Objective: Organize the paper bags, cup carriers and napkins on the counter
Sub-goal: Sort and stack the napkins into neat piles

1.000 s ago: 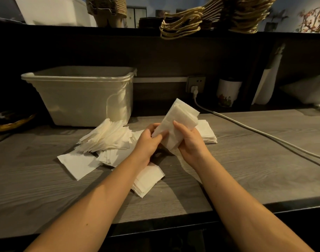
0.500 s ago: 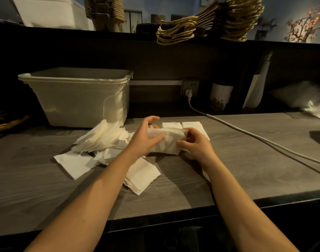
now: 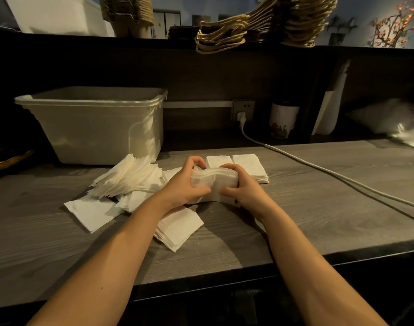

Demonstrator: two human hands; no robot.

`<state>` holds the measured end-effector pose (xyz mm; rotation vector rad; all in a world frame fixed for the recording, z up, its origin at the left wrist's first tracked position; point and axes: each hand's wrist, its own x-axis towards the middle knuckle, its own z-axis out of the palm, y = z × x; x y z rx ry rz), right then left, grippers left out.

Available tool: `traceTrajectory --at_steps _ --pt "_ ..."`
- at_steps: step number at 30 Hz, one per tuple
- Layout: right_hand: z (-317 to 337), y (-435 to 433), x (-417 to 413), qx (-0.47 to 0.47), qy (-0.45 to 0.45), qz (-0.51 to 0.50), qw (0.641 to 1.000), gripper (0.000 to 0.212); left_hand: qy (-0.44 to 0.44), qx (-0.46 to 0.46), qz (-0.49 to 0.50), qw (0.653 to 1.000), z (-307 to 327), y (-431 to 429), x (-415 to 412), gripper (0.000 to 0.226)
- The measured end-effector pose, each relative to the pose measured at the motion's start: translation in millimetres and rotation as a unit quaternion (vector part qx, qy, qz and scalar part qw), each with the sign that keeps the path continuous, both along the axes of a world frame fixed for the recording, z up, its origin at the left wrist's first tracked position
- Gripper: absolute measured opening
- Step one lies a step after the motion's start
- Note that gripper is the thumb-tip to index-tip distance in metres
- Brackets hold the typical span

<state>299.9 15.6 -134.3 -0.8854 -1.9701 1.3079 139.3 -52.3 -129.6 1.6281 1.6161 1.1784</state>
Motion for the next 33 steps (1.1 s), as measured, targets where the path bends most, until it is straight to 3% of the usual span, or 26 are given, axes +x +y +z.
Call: traceTrajectory --at_steps 4,9,13,18,21,24,29,33 --pt "0 3 2 0.020 0.010 -0.040 0.999 0.041 0.027 0.010 0.024 0.999 0 1 -2 0.046" --pt "0 2 2 0.043 -0.056 -0.011 0.997 0.048 0.021 0.001 0.040 0.999 0 1 -7 0.061" --pt "-2 4 3 0.031 -0.057 -0.010 0.998 0.055 -0.008 -0.031 0.029 0.999 0 1 -11 0.071" --pt "-2 3 1 0.063 -0.088 -0.015 0.994 0.031 0.011 -0.052 0.014 0.998 -2 0 -9 0.051" --pt "-1 4 3 -0.048 0.015 -0.018 0.999 0.022 -0.016 -0.051 0.037 0.998 -1 2 -10 0.034" --pt "3 5 6 -0.131 0.151 -0.014 0.980 0.021 -0.040 -0.032 0.047 0.998 6 1 -9 0.031" --pt "7 4 3 -0.148 0.256 -0.028 0.955 0.022 0.128 -0.014 0.067 0.989 9 0 5 0.051" --pt "7 2 1 -0.105 0.263 -0.029 0.959 0.025 0.205 0.073 0.117 0.969 13 0 9 0.049"
